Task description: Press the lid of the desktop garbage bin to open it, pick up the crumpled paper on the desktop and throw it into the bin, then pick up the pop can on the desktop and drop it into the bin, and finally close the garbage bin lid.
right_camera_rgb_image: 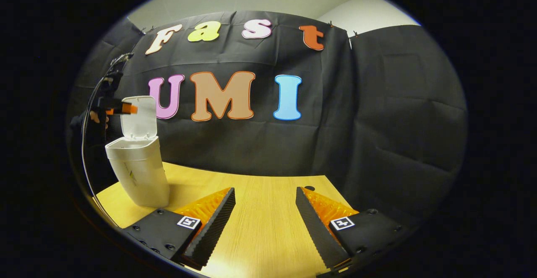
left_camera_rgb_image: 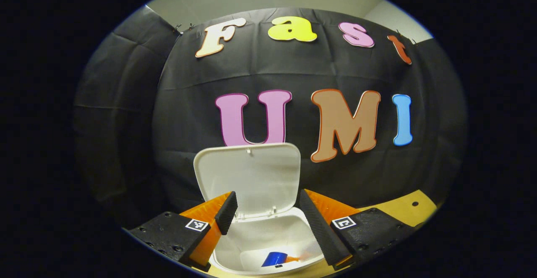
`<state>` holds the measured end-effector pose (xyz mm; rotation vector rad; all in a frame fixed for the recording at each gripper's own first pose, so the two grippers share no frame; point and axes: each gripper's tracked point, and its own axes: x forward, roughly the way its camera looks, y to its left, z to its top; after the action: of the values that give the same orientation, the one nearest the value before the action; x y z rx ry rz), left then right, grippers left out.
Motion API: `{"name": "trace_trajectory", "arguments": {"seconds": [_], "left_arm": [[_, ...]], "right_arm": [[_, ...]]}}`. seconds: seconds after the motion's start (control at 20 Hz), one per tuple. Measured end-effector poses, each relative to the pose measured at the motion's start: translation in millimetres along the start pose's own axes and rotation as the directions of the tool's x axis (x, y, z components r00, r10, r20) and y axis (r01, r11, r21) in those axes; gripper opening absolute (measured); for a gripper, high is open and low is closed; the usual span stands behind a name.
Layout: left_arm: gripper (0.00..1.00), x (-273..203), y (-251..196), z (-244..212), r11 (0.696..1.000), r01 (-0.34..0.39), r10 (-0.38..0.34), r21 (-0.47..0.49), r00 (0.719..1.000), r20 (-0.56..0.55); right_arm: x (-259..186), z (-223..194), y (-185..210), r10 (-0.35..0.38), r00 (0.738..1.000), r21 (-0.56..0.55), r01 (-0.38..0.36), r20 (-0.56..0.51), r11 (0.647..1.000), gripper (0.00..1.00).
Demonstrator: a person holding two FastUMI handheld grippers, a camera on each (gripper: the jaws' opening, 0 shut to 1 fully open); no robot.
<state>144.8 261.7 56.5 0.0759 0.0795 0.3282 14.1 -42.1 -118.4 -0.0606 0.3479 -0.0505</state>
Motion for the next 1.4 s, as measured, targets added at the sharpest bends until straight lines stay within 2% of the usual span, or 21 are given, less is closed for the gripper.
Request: {"name": "trace_trajectory", "arguments": {"seconds": [0.1,0.2,0.35,0.5,0.55,0.65,0.8,1.0,1.4], "left_arm": [[0.94,3,5,31,1.0,0.002,-0.001,-0.028,1.0,0.03],[0.9,12,17,59,1.0,-0.021,0.022,-0.017,0.998,0.059],[0.9,40,22,75,1.0,-0.015,0.015,-0.02,1.0,0.025],[0.91,69,33,73,0.998,-0.037,0.035,-0.055,0.999,-0.03],[0.93,80,38,70,0.997,-0.049,0.046,-0.051,0.998,-0.049],[0.91,97,42,56,0.997,-0.065,0.061,-0.038,0.993,-0.105],[0.91,111,41,32,0.998,-0.061,0.057,-0.018,0.98,-0.191],[0.92,106,37,23,0.997,-0.064,0.051,-0.052,0.973,-0.224],[0.91,43,15,1,0.996,-0.009,-0.011,-0.089,0.974,-0.226]], "right_arm": [[0,-1,2,0.006,1.0,0.008,-0.006,0.002,1.0,0.96],[0,-2,1,0.006,1.0,0.023,-0.006,0.004,1.0,0.96],[-3,-6,-5,-0.007,1.0,0.038,0.007,0.006,0.999,0.96],[-7,-12,-12,-0.026,1.0,0.058,0.026,-0.003,0.998,0.96],[-8,-15,-15,-0.035,0.999,0.059,0.035,-0.007,0.998,0.96],[-10,-17,-21,-0.052,0.999,0.058,0.052,-0.011,0.997,0.96],[-12,-20,-27,-0.065,0.998,0.065,0.066,-0.02,0.996,0.96],[-10,-16,-25,-0.06,0.998,0.055,0.061,-0.015,0.997,0.96],[8,-9,-6,0.016,1.0,0.039,-0.016,-0.003,0.999,0.96]]}}
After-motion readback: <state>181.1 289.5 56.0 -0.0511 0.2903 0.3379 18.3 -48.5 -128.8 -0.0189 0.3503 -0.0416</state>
